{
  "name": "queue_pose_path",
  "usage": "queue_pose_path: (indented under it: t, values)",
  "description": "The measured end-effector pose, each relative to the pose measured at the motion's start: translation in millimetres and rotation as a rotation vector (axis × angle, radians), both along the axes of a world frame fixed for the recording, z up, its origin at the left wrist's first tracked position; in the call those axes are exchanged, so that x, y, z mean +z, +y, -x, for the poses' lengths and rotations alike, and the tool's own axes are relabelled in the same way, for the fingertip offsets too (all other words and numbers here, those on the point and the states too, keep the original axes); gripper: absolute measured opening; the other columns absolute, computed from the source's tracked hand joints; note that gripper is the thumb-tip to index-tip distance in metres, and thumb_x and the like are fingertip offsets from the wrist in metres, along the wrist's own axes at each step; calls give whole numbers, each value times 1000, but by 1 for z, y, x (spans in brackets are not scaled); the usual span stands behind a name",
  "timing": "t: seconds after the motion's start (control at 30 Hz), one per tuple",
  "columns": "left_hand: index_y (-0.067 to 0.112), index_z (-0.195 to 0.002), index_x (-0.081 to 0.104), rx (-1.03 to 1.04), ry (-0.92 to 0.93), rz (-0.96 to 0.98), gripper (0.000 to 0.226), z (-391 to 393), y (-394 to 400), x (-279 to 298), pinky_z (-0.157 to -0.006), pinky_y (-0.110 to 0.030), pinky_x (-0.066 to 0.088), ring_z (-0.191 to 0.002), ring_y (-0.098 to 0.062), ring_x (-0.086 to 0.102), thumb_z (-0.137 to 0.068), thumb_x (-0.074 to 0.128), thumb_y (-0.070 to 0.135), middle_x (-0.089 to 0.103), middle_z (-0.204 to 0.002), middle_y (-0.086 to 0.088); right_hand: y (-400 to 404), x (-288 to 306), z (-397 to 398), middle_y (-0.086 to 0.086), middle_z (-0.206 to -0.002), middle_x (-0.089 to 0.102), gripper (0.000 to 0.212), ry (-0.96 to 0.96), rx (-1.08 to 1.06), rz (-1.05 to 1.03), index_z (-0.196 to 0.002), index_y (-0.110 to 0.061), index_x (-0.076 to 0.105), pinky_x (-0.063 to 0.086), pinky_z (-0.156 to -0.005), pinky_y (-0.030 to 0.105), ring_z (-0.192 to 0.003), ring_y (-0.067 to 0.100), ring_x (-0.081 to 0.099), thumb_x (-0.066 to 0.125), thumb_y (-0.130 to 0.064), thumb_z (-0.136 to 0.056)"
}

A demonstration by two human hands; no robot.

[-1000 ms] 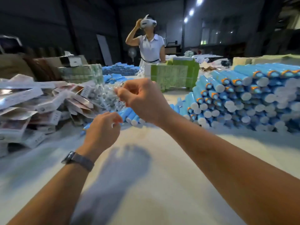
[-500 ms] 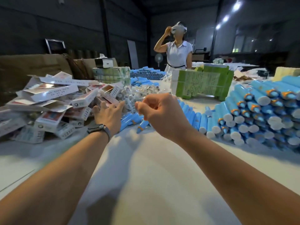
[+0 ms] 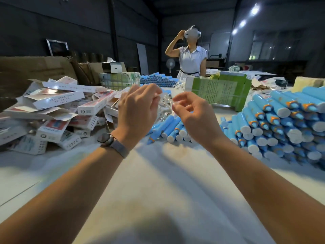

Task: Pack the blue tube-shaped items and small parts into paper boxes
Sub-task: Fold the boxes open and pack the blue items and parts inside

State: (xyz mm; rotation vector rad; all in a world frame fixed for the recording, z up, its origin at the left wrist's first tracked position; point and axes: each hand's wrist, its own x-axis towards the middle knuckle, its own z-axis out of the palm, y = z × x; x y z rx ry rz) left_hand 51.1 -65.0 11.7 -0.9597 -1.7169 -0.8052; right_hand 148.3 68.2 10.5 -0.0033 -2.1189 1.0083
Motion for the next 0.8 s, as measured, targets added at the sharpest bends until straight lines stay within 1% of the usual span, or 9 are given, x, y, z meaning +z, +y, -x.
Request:
queue_pose_path:
  t: [0.1, 0.2, 0.37, 0.43, 0.5, 0.53, 0.67, 0.7, 0.8]
  values:
    - [13, -94, 67, -187, -152, -238, 3, -38, 14, 9, -67, -29, 51, -71, -14, 63, -92, 69, 14, 66, -74, 4, 1, -8, -2, -10, -114, 58, 65, -98, 166, -41, -142, -24, 42, 42, -87, 23, -101, 0, 54, 73, -14, -85]
    - [22, -94, 59, -396, -452, -424, 18, -58, 21, 8, -66, -15, 49, -67, 2, 59, -88, 73, 14, 60, -73, 14, -8, -22, -2, -2, -128, 59, 89, -85, 181, -88, -148, -25, 30, 49, -91, 29, -110, 12, 58, 83, -19, -76]
    - [18, -116, 48, -627, -493, -494, 35, -58, 13, -15, -79, -17, 50, -98, -14, 58, -88, 66, 25, 56, -106, -8, -1, -15, -7, -9, -107, 70, 67, -29, 247, 126, -134, -25, 49, 58, -81, 32, -94, 9, 68, 82, -25, -76]
    - [20, -130, 38, -713, -706, -444, 65, -55, 13, -31, -89, -25, 53, -115, -19, 58, -81, 67, 51, 54, -124, -11, 4, -11, -9, -10, -97, 73, 48, -22, 380, 226, -120, -23, 56, 57, -73, 24, -89, 7, 70, 80, -20, -78]
    - [18, -140, 34, -920, -956, -361, 101, -54, 16, -42, -98, -45, 53, -121, -30, 60, -65, 73, 74, 55, -132, -19, 8, -11, -10, -3, -94, 75, 40, -3, 428, 274, -116, -19, 57, 55, -70, 23, -85, 11, 72, 78, -13, -82]
    - [16, -140, 36, -1018, -1010, -312, 104, -53, 18, -48, -99, -50, 52, -122, -34, 60, -64, 73, 76, 57, -131, -22, 10, -11, -11, 0, -92, 75, 37, 3, 424, 282, -116, -15, 57, 55, -68, 23, -81, 12, 72, 76, -12, -84]
    - [17, -134, 45, -1081, -998, -175, 54, -52, 23, -58, -89, -37, 55, -108, -20, 67, -88, 70, 30, 70, -113, -4, 18, -11, -13, 2, -85, 74, 24, -46, 427, 251, -110, -7, 60, 54, -64, 23, -74, 13, 71, 69, -17, -89]
    - [19, -136, 44, -1056, -978, -160, 53, -50, 23, -61, -86, -31, 55, -104, -15, 68, -89, 70, 18, 72, -110, 1, 21, -9, -12, 1, -85, 73, 20, -55, 423, 245, -105, -9, 63, 53, -64, 23, -74, 11, 69, 65, -24, -92]
    - [22, -137, 43, -902, -923, -221, 64, -43, 20, -64, -74, -21, 55, -87, -5, 70, -85, 73, -1, 73, -98, 11, 39, -6, -7, -3, -97, 68, 44, -61, 217, 290, -102, -19, 68, 48, -68, 25, -83, 9, 60, 44, -54, -90]
